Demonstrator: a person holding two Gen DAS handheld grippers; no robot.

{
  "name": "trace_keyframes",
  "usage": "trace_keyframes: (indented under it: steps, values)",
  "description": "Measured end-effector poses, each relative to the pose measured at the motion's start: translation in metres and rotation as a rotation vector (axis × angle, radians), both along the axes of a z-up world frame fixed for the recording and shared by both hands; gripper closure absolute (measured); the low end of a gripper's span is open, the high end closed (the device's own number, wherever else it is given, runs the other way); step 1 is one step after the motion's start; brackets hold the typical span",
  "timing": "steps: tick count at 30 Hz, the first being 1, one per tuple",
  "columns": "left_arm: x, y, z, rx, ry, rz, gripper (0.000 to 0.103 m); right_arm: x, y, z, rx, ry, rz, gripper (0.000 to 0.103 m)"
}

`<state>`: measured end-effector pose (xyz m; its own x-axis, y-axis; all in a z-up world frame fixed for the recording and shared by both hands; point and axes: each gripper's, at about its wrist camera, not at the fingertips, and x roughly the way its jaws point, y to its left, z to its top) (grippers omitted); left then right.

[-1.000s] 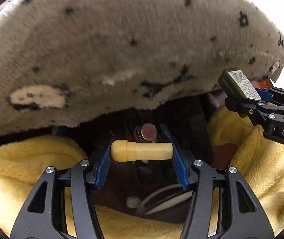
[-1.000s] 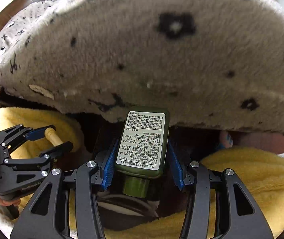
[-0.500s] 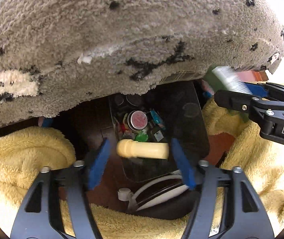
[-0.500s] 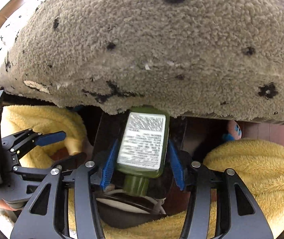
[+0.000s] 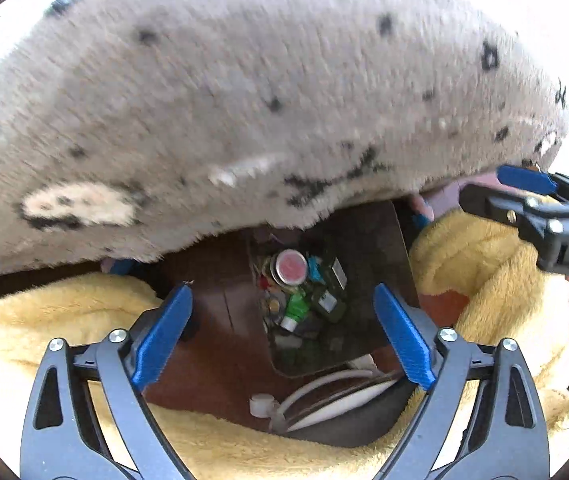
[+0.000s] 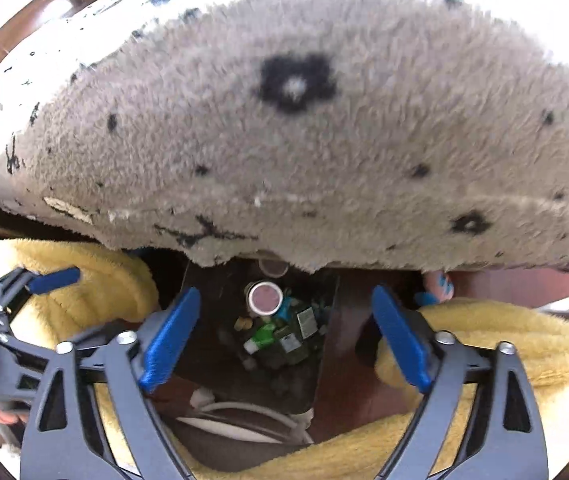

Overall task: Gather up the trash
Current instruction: 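Open both grippers to drop the cylinder and bottle into the bin, then raise both open grippers back over the bed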

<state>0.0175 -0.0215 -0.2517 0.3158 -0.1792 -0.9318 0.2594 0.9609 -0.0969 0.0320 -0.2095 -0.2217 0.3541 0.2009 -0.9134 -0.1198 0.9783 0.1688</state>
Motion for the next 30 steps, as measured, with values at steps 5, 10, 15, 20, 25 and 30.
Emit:
trace_keyframes:
  steps: [5, 10, 15, 20, 25, 30]
  values:
    - [0.003, 0.009, 0.031, 0.021, -0.096, 0.037, 0.011, 0.002, 0.007, 0.021, -0.043, -0.087, 0.044, 0.01]
    - [0.008, 0.019, 0.065, -0.002, -0.191, 0.063, 0.011, 0.003, -0.005, 0.053, -0.04, -0.192, 0.011, 0.01]
    - [0.02, 0.026, 0.097, -0.011, -0.277, 0.078, 0.011, 0.016, -0.019, 0.087, -0.031, -0.285, -0.027, 0.01]
    - [0.038, 0.029, 0.124, -0.002, -0.336, 0.088, 0.011, 0.036, -0.032, 0.119, -0.033, -0.365, -0.051, 0.01]
    - [0.064, 0.037, 0.144, -0.003, -0.381, 0.099, 0.011, 0.064, -0.039, 0.143, -0.062, -0.425, -0.075, 0.01]
    - [0.105, 0.041, 0.157, 0.016, -0.414, 0.115, 0.011, 0.103, -0.043, 0.153, -0.083, -0.432, -0.094, 0.01]
